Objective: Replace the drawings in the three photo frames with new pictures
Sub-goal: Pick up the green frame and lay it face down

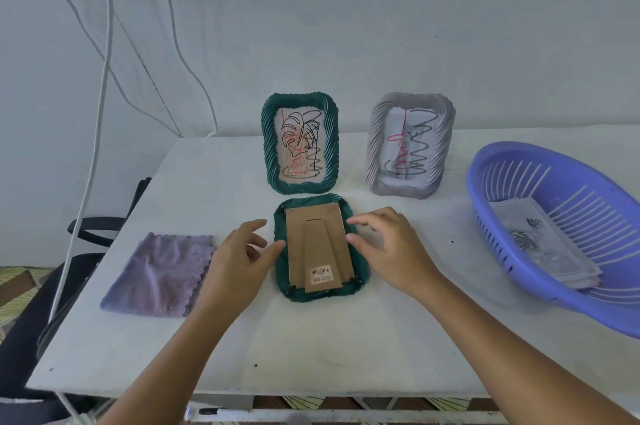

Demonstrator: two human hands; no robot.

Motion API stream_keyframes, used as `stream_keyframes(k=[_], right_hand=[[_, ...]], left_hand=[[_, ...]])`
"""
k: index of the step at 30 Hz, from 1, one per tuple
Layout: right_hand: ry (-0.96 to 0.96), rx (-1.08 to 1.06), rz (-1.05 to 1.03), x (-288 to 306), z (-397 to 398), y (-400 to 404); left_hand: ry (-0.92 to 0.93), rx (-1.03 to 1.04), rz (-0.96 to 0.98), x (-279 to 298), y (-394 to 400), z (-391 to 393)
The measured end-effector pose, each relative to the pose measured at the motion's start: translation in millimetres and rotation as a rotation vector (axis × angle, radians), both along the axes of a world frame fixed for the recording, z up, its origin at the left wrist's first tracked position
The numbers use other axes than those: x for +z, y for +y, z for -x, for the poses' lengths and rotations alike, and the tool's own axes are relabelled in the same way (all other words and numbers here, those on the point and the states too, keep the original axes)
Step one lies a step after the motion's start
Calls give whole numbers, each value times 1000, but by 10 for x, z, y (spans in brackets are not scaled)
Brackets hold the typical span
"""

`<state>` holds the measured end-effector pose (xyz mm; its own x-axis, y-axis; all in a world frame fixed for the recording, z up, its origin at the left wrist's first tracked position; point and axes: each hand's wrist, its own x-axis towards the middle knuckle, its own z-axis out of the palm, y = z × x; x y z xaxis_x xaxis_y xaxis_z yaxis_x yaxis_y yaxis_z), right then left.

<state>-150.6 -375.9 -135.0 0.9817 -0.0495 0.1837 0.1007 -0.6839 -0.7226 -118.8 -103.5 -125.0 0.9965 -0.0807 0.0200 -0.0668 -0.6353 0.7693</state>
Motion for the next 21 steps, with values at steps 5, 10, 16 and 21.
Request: stream_keyframes(k=[5, 10, 16, 21], right_hand=[[98, 196, -119, 20, 248, -32], [179, 279, -48, 69, 242, -109], [182, 286, -47, 57, 235, -99], [197, 279, -63, 60, 211, -91]], left_hand=[[-10, -173, 97, -43, 154, 306], [41, -305, -20, -56, 182, 311], [54, -296, -16, -64, 166, 292], [101, -312, -31, -2, 155, 283]])
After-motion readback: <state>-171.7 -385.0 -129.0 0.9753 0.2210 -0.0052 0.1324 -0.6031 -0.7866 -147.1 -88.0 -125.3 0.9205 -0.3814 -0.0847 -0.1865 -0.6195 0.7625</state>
